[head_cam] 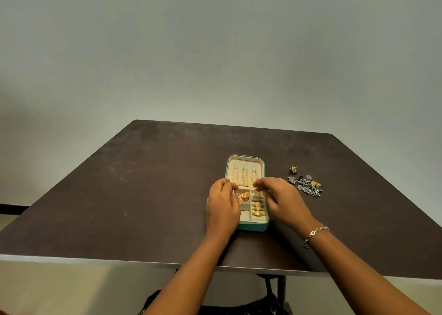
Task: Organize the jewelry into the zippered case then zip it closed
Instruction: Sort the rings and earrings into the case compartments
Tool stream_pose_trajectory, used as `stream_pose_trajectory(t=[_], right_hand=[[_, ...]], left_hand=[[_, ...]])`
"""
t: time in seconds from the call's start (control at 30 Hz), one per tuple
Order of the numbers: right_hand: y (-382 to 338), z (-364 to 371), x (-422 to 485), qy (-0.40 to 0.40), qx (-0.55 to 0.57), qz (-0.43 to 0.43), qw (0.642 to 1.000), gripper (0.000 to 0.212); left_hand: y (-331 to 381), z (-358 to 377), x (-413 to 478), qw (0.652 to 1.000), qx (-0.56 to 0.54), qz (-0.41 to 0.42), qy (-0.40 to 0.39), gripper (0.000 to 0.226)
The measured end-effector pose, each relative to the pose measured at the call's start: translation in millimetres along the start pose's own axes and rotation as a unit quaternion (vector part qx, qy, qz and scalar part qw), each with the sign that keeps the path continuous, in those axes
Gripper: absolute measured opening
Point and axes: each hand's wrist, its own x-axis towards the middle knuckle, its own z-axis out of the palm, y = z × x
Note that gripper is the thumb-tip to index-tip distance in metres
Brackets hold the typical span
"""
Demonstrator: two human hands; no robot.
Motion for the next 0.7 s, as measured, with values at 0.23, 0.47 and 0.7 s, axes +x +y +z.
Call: stream_pose_trajectory(t=[0.23,0.47,0.7], right_hand=[[60,-23,-41,0.091,0.068,0.108,0.988,0.019],[112,-29,-46,0.155,0.144,0.287,0.934,0.013],[131,-30,-25,0.153,0.116,0.312,0.931,0.018]], left_hand=[[15,-1,-12,0.95,0.086,0.274,0.122,0.012],[54,47,-27,0.91,0.09,0.404,0.01,0.016],[66,91,-22,0.935,0.081,0.333,-0.092,0.019]])
